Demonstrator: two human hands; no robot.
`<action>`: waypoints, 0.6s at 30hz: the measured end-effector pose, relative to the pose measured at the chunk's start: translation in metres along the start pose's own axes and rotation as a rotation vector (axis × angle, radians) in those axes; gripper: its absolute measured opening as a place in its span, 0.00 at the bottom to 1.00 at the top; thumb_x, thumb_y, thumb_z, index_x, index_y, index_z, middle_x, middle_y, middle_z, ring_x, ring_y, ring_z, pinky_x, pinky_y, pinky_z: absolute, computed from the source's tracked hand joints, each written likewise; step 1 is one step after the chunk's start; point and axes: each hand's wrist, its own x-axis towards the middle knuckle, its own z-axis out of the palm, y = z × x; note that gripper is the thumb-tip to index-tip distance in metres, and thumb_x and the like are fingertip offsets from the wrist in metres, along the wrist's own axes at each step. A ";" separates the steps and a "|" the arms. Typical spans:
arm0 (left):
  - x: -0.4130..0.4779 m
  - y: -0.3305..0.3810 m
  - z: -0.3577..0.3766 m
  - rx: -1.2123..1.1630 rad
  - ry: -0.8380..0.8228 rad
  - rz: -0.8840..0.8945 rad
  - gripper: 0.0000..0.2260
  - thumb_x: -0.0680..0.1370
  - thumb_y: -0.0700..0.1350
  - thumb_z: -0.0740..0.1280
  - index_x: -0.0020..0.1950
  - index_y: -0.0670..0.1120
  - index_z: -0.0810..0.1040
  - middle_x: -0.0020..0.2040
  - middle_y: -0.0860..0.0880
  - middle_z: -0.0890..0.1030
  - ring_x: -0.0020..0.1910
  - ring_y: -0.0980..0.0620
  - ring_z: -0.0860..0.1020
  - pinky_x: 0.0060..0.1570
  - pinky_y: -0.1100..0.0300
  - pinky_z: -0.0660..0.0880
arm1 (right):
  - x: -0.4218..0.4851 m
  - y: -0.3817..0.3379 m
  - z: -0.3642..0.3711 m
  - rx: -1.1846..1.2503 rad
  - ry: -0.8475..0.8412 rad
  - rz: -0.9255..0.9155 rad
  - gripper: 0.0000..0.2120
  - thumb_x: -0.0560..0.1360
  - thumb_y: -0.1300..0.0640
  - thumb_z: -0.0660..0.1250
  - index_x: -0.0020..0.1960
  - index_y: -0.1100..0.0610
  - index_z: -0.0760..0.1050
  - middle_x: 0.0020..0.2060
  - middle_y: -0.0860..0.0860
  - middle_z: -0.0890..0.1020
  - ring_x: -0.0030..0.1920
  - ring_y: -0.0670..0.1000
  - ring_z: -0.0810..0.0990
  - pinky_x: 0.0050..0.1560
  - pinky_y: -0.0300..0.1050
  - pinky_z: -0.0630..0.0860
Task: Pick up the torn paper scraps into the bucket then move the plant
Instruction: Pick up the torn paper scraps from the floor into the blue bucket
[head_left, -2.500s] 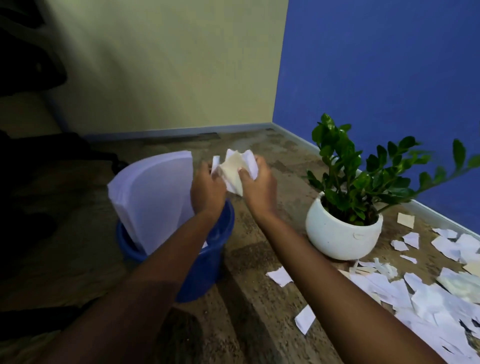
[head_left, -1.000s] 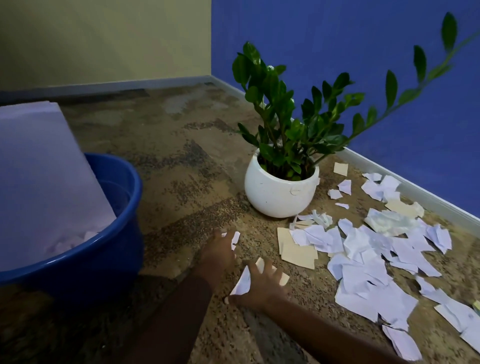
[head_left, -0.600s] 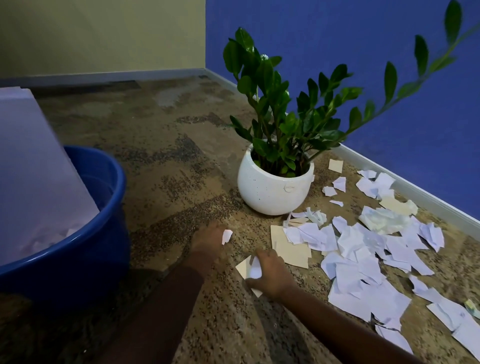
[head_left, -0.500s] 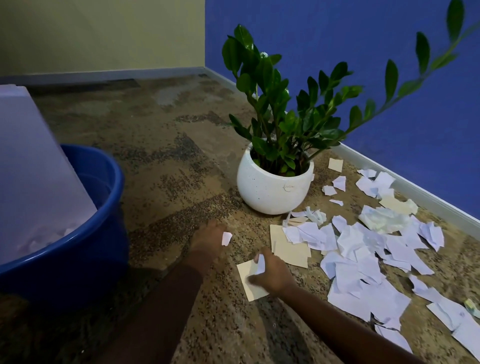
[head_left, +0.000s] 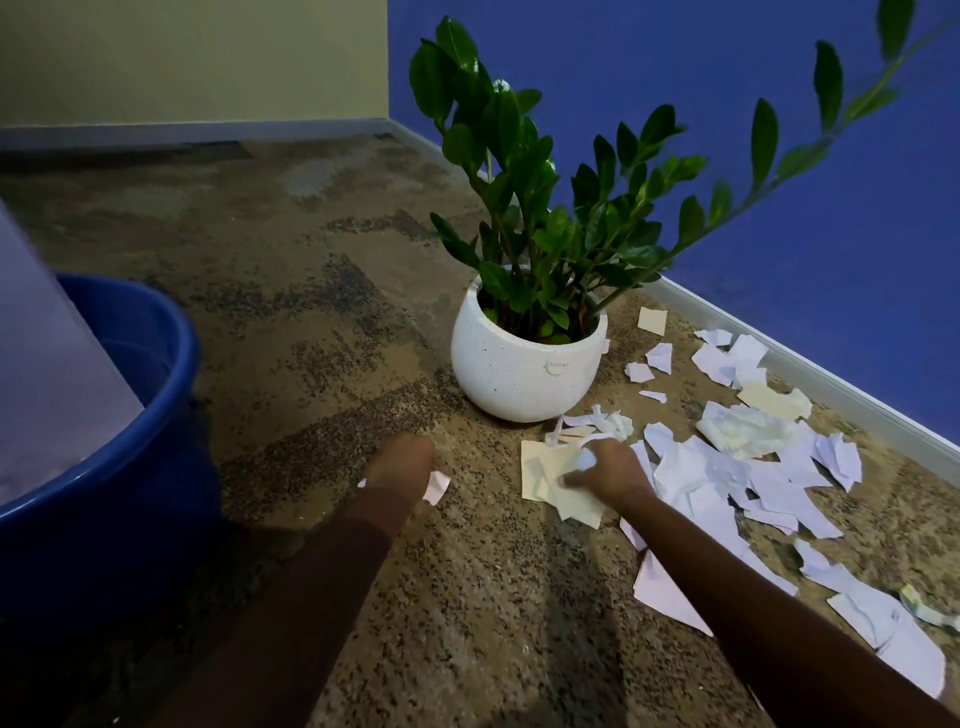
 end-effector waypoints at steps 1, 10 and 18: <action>0.000 0.003 0.000 -0.017 0.000 0.001 0.13 0.80 0.37 0.61 0.64 0.39 0.75 0.65 0.40 0.76 0.66 0.44 0.73 0.64 0.55 0.71 | 0.004 0.003 -0.003 -0.038 0.033 0.007 0.29 0.68 0.51 0.74 0.65 0.62 0.71 0.66 0.58 0.72 0.66 0.57 0.69 0.60 0.46 0.68; -0.006 0.058 0.001 -0.519 -0.005 -0.004 0.14 0.74 0.43 0.71 0.57 0.38 0.81 0.56 0.41 0.83 0.56 0.44 0.80 0.53 0.55 0.75 | 0.032 0.020 -0.009 -0.060 -0.119 0.107 0.37 0.67 0.41 0.72 0.71 0.53 0.66 0.76 0.58 0.52 0.76 0.58 0.48 0.76 0.55 0.50; 0.003 0.097 0.025 -0.997 -0.117 -0.124 0.11 0.74 0.39 0.71 0.52 0.32 0.79 0.48 0.40 0.79 0.45 0.50 0.74 0.49 0.54 0.76 | 0.018 0.010 0.012 0.069 0.011 0.015 0.29 0.66 0.53 0.76 0.64 0.59 0.74 0.67 0.58 0.72 0.67 0.56 0.69 0.54 0.42 0.65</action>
